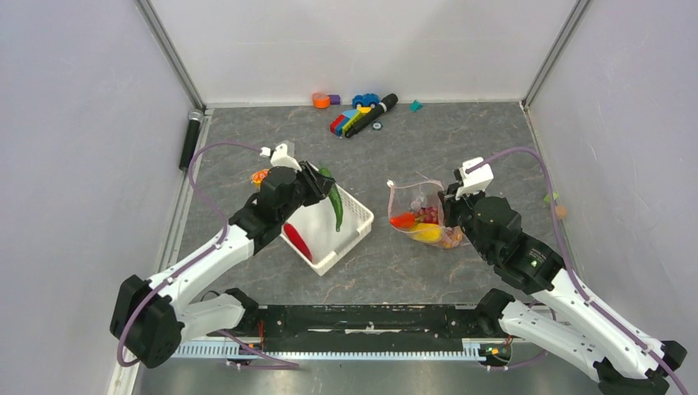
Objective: Place the food in the zip-top bag and seal the zipper
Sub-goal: Pick up the fake vegetable from the bin, then place the fake vegetable in the zipper food storage bag.
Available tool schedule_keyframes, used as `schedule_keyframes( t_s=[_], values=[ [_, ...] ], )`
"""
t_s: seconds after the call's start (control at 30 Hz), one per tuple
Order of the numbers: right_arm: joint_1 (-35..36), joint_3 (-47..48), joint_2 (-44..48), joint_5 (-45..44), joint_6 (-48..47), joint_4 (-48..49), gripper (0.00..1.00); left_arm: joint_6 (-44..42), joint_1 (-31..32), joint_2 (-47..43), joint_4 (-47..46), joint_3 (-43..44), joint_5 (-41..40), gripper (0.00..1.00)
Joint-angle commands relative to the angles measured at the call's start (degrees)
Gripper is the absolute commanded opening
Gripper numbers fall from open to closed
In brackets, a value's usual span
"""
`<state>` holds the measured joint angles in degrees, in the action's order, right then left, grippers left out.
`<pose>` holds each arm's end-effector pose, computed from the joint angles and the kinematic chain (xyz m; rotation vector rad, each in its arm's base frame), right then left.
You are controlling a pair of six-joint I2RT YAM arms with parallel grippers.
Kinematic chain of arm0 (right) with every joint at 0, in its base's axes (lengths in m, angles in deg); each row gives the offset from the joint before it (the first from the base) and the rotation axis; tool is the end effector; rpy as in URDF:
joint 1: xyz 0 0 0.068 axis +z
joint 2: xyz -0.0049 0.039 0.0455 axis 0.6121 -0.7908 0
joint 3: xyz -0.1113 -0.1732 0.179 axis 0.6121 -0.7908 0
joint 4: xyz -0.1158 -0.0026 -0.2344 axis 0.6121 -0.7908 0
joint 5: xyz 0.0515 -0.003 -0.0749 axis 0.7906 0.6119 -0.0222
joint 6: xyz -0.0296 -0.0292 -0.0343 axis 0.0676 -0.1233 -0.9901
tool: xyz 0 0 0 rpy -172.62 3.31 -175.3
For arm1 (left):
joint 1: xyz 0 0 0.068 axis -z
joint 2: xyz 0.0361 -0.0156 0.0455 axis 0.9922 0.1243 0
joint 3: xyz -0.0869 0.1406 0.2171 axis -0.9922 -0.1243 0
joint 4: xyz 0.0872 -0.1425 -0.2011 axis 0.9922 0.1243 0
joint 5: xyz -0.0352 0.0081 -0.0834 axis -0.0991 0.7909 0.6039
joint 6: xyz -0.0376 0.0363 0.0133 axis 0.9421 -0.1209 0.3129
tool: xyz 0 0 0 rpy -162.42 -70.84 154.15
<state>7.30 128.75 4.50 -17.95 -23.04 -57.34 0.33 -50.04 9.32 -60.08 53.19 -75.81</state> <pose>0.1166 0.0946 0.3414 -0.2348 1.8044 0.2690 0.2184 -0.1343 0.2696 -0.3185 2.0190 -0.7201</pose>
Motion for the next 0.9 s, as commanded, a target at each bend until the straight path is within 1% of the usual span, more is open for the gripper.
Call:
schedule_keyframes(
  t_s=[0.0,0.17,0.27,0.33,0.43,0.57,0.63,0.77,0.87],
  values=[
    [-0.01,0.30,0.77,-0.03,-0.55,1.84,0.06,-5.33,3.63,-4.04,-6.05,2.04,1.67,0.02],
    [-0.03,-0.01,0.84,0.28,-0.38,1.68,0.06,-7.56,5.06,-4.81,-6.19,1.85,-0.76,0.02],
    [-0.08,0.12,0.59,0.35,-0.33,1.68,0.06,-9.02,5.06,-5.83,-6.20,1.58,1.30,0.02],
    [-0.01,-0.16,0.75,1.04,-0.21,1.76,0.06,-11.22,5.15,-8.05,-5.86,1.18,4.43,0.02],
    [-0.03,-0.75,1.23,2.04,-0.37,2.53,0.06,-14.32,5.15,-13.20,-5.70,-1.81,10.25,0.02],
    [-0.03,-0.90,1.13,2.31,-1.13,2.92,0.06,-16.79,5.15,-19.71,-4.92,-5.53,12.03,0.02],
    [-0.04,-1.02,0.90,2.53,-1.42,3.09,0.06,-18.79,5.15,-21.84,-5.97,-6.78,13.92,0.02],
    [-0.04,-1.11,0.17,2.68,-1.80,3.11,0.06,-23.45,5.15,-22.78,-11.55,-9.28,22.24,0.02],
    [0.00,-1.09,-0.21,2.95,-2.26,3.07,0.06,-25.29,5.15,-21.30,-15.34,-10.00,29.15,0.02]
  ],
)
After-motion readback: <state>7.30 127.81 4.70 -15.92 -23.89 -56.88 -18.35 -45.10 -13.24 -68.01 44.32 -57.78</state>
